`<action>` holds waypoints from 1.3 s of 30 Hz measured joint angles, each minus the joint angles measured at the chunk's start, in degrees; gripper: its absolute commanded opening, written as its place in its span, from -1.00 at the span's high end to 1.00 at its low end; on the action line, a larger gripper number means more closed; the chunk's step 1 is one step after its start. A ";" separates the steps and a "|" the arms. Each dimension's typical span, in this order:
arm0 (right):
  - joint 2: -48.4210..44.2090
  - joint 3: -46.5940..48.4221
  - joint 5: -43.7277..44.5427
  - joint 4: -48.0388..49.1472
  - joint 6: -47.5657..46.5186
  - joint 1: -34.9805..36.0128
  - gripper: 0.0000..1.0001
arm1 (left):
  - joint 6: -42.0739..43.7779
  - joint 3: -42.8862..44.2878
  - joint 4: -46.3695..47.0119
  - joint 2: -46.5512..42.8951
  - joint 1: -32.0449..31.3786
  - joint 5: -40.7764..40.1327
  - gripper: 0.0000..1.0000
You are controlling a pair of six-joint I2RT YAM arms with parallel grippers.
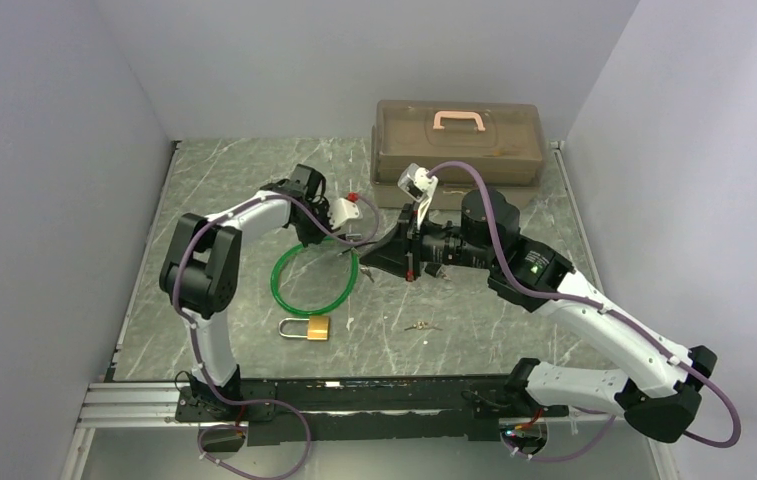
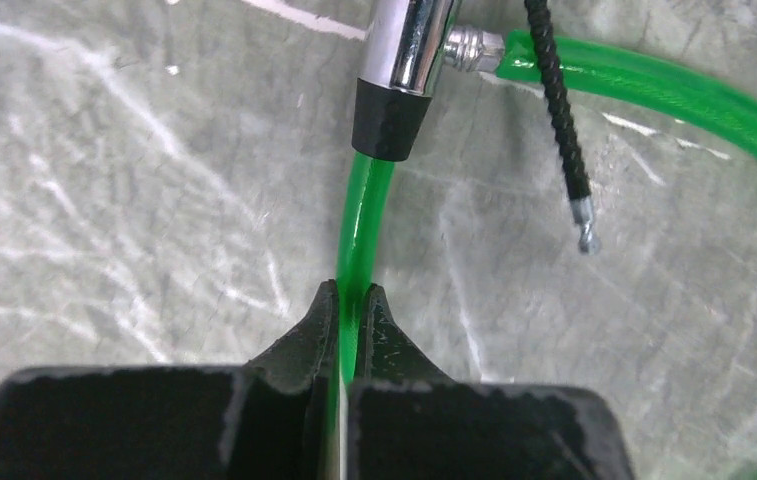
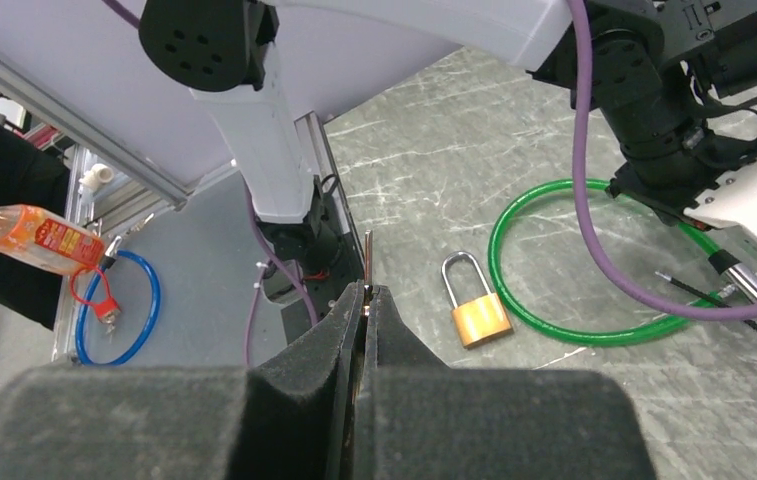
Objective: Unlock with the key
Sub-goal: Pick up the lock from the center of the board.
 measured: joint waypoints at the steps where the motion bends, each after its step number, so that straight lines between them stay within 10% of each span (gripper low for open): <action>1: 0.37 0.72 0.02 -0.46 -0.24 0.00 1.00 | 0.09 0.07 -0.74 -0.85 0.22 -0.15 1.00; 18: 1.64 12.57 0.76 -13.27 -3.56 0.00 1.00 | 10.36 6.58 -13.99 -43.06 6.27 8.70 1.00; 39: 18.47 36.02 -1.36 -37.94 -9.92 10.45 1.00 | 18.99 -12.46 -14.32 -83.08 6.21 25.27 1.00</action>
